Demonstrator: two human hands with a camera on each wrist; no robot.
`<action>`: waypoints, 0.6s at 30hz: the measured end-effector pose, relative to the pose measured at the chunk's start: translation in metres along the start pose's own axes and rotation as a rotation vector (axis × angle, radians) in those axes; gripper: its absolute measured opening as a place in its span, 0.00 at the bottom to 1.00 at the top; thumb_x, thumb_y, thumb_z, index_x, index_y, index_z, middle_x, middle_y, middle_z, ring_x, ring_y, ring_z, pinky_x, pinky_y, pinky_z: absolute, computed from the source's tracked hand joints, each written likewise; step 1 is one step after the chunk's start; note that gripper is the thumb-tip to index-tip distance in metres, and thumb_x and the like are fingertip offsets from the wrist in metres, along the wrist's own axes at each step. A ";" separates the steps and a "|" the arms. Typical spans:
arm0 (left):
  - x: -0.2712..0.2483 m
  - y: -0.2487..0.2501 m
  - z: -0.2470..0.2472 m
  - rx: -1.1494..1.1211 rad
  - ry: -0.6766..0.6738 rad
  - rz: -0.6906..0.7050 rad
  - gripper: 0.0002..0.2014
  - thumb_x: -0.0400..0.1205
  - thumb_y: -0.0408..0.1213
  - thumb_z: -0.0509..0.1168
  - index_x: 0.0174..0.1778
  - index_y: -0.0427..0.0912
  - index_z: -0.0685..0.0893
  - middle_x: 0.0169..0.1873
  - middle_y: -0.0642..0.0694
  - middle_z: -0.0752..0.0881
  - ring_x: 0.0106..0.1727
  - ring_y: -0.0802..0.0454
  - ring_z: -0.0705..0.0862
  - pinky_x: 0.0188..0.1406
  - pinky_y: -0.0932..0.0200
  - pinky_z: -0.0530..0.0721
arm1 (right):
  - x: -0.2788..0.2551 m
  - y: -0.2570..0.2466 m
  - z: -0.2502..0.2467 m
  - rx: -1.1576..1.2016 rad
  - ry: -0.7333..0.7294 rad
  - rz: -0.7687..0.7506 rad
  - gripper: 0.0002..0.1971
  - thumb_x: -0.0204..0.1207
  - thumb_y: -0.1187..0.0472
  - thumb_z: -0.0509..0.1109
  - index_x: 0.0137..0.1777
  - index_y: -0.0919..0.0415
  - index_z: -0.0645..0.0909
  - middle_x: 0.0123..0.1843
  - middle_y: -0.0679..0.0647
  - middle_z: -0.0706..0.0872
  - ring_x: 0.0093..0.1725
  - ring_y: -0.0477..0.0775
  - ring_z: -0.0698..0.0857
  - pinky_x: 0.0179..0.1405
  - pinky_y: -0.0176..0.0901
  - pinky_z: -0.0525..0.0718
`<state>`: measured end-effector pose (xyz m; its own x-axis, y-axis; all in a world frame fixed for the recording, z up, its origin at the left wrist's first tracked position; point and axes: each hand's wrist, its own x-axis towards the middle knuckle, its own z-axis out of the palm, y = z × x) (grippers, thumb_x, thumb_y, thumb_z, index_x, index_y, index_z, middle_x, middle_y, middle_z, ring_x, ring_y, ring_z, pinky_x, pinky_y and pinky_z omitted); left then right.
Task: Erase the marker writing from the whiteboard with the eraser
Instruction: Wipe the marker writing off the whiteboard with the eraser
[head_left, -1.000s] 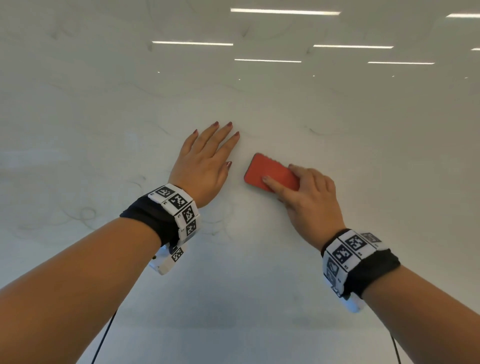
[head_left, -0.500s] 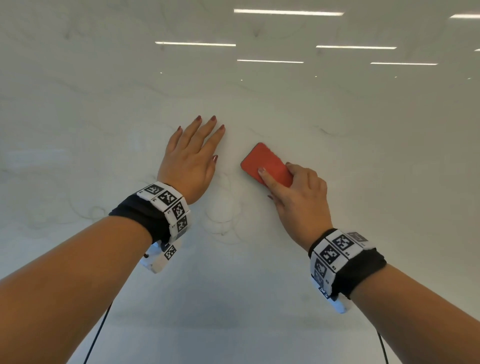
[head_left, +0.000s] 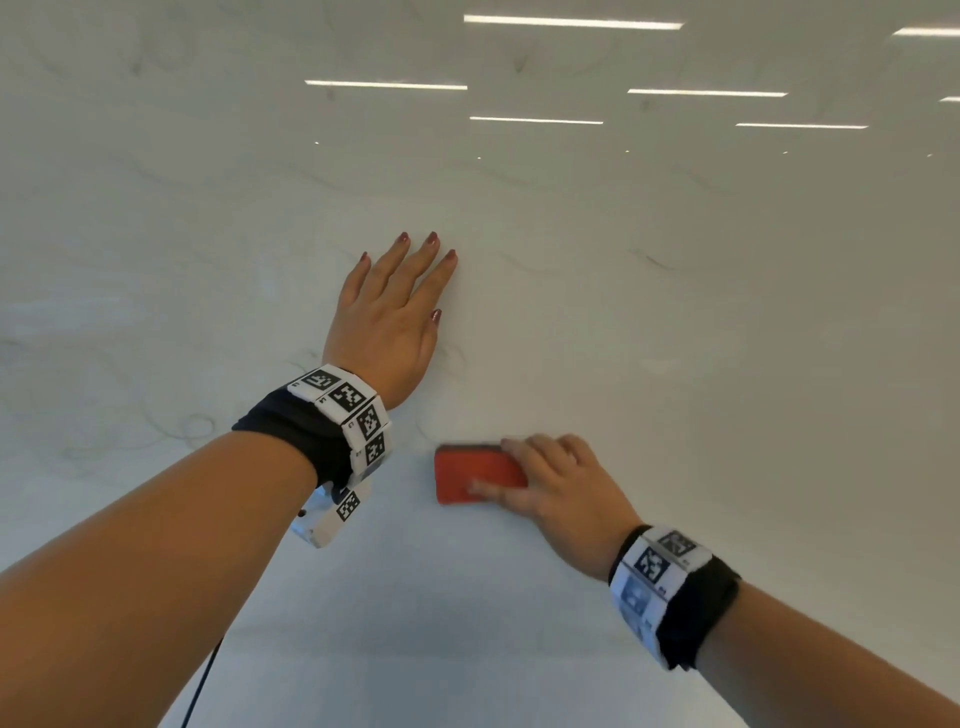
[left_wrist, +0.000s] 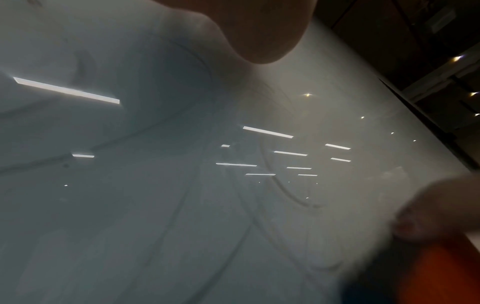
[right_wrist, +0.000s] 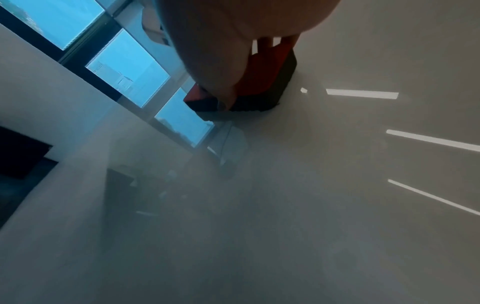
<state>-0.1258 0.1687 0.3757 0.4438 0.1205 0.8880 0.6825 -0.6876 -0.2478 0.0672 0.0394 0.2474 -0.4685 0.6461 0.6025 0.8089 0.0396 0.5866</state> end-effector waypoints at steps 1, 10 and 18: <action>0.000 0.000 0.000 -0.005 0.009 0.000 0.26 0.83 0.40 0.51 0.80 0.47 0.63 0.80 0.47 0.63 0.81 0.45 0.58 0.79 0.43 0.55 | 0.009 0.008 -0.006 0.005 0.042 0.065 0.30 0.72 0.62 0.62 0.74 0.38 0.72 0.67 0.61 0.78 0.58 0.64 0.77 0.54 0.56 0.68; 0.000 0.001 -0.002 -0.017 0.053 0.001 0.26 0.83 0.36 0.57 0.80 0.46 0.65 0.79 0.47 0.66 0.80 0.45 0.60 0.78 0.44 0.55 | 0.056 0.050 -0.043 0.041 0.254 0.456 0.29 0.73 0.59 0.74 0.73 0.41 0.74 0.62 0.64 0.79 0.54 0.67 0.78 0.50 0.58 0.74; 0.000 0.005 -0.002 -0.015 0.046 -0.036 0.26 0.83 0.37 0.55 0.79 0.47 0.65 0.78 0.47 0.67 0.80 0.45 0.60 0.79 0.44 0.55 | 0.020 0.027 -0.013 0.035 0.099 0.070 0.32 0.71 0.64 0.64 0.76 0.42 0.70 0.65 0.64 0.78 0.54 0.65 0.78 0.49 0.56 0.68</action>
<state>-0.1236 0.1640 0.3756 0.3917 0.1121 0.9132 0.6884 -0.6942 -0.2101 0.0755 0.0436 0.2819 -0.4423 0.5697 0.6927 0.8518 0.0250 0.5232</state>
